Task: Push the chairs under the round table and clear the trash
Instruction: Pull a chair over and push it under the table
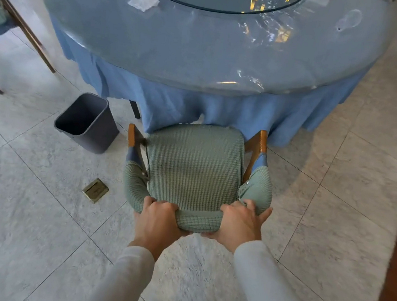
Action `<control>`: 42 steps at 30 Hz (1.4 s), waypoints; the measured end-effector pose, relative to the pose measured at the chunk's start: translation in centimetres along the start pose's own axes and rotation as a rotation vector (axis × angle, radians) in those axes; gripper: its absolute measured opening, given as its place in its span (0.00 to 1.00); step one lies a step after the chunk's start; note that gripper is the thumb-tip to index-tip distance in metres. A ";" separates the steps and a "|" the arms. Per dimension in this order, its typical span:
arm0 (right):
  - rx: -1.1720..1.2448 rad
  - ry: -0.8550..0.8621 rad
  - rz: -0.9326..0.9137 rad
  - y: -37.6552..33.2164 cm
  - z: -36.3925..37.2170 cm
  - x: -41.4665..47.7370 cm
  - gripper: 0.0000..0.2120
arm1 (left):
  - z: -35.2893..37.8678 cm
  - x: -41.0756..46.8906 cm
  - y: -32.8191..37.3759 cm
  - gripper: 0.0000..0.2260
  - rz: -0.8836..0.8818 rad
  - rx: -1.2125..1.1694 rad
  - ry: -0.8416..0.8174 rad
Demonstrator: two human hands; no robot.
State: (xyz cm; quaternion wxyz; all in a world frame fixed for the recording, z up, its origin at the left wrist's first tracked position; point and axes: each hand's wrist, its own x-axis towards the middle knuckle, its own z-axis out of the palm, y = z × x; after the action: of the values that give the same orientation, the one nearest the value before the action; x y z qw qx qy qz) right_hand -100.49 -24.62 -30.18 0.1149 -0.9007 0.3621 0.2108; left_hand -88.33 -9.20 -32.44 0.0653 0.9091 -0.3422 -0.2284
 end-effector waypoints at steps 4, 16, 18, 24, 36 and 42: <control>0.021 0.016 0.000 -1.3 -1.7 3.2 0.32 | -1.5 3.8 -1.1 0.24 0.044 -0.002 0.041; 0.088 0.130 0.029 -6.6 -6.1 14.0 0.49 | -7.0 16.7 -5.5 0.39 0.122 0.046 0.097; 0.129 0.176 0.037 -7.2 -6.7 15.5 0.59 | -8.0 18.1 -5.4 0.49 0.094 -0.004 0.140; 0.190 0.324 0.042 -9.0 -8.8 19.9 0.68 | -11.1 22.5 -5.3 0.67 0.111 -0.094 0.245; 0.198 0.285 0.097 -10.8 -13.1 27.2 0.69 | -14.4 31.0 -5.9 0.65 0.153 -0.101 0.224; 0.193 0.263 0.090 -10.9 -14.3 29.8 0.69 | -15.3 34.0 -6.0 0.64 0.167 -0.077 0.225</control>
State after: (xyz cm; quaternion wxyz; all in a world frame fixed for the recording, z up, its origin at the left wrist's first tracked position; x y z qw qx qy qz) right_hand -69.30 -40.01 -30.66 0.1432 -0.8881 0.4326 0.0603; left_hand -55.28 -27.45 -33.13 0.1568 0.8941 -0.3984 -0.1314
